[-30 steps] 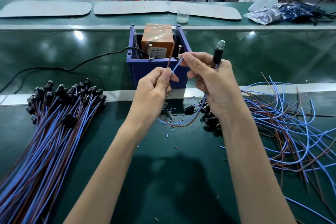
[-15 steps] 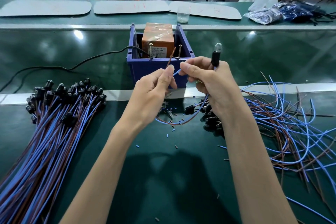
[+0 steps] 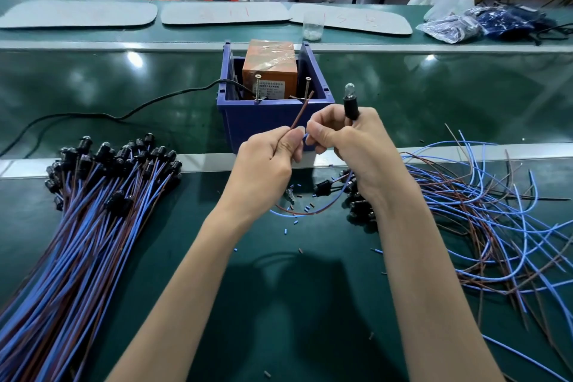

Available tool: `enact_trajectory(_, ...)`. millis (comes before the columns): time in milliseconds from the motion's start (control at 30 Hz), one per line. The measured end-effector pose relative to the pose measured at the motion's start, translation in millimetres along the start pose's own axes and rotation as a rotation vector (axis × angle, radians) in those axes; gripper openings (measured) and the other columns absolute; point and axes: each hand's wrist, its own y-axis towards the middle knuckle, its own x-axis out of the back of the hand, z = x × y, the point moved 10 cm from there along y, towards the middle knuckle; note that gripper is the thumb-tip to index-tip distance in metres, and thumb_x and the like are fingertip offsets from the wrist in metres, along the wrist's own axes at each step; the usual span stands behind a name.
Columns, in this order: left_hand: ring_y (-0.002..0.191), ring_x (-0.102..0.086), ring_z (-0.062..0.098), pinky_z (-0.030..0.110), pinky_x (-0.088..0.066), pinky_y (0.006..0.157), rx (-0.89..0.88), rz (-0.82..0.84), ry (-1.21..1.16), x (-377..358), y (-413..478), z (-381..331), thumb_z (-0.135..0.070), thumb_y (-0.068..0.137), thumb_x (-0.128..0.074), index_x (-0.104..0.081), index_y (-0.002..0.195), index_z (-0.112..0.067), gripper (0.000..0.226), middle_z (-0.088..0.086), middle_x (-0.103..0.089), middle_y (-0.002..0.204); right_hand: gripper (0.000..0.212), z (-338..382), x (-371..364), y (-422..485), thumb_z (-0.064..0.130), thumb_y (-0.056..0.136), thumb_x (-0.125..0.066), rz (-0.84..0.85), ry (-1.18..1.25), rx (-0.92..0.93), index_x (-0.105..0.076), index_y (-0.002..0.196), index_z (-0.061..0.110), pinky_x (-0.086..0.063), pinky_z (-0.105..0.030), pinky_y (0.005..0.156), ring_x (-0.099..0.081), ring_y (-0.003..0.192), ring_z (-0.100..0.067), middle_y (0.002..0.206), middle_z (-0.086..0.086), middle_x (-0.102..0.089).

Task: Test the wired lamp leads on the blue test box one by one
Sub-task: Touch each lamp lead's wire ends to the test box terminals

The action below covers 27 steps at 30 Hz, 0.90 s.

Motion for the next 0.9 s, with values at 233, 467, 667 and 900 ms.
enact_trajectory(233, 0.038, -0.026, 0.007, 0.017, -0.020, 0.040, 0.120, -0.022, 0.037, 4.9, -0.5, 15.2, -0.031, 0.101, -0.044, -0.043, 0.056, -0.020, 0.046, -0.011, -0.031, 0.037, 0.030, -12.4, 12.8, 3.3, -0.004, 0.086, -0.061, -0.125, 0.003, -0.049, -0.061, 0.062, 0.014, -0.041, -0.008, 0.049, -0.053, 0.046, 0.003, 0.050, 0.007, -0.060)
enact_trajectory(467, 0.040, -0.024, 0.006, 0.018, -0.021, 0.040, 0.215, -0.074, -0.021, 18.8, 3.4, 30.8, -0.038, 0.099, -0.047, -0.052, 0.052, -0.023, 0.049, -0.013, -0.030, 0.041, 0.017, -6.0, 18.9, 3.7, -0.001, 0.084, -0.068, -0.018, -0.120, -0.033, -0.069, 0.071, 0.010, -0.038, -0.005, 0.048, -0.055, 0.046, 0.003, 0.055, 0.006, -0.067)
enact_trajectory(667, 0.036, -0.025, 0.006, 0.025, -0.023, 0.045, 0.248, -0.039, -0.035, 16.2, 2.2, 30.0, -0.043, 0.100, -0.042, -0.056, 0.053, -0.023, 0.053, -0.011, -0.030, 0.037, 0.013, -19.8, 9.6, -0.7, 0.003, 0.086, -0.067, 0.159, -0.247, -0.114, -0.075, 0.090, 0.012, -0.045, -0.015, 0.062, -0.054, 0.053, -0.002, 0.074, -0.001, -0.074)
enact_trajectory(900, 0.038, -0.029, 0.004, 0.020, -0.023, 0.042, 0.228, -0.101, -0.039, 20.6, 3.1, 26.7, -0.046, 0.101, -0.037, -0.049, 0.053, -0.022, 0.055, -0.013, -0.036, 0.042, 0.032, -7.8, 13.1, 2.9, 0.002, 0.085, -0.066, 0.073, -0.218, -0.012, -0.073, 0.093, 0.033, -0.043, -0.016, 0.062, -0.050, 0.053, -0.005, 0.083, 0.007, -0.063)
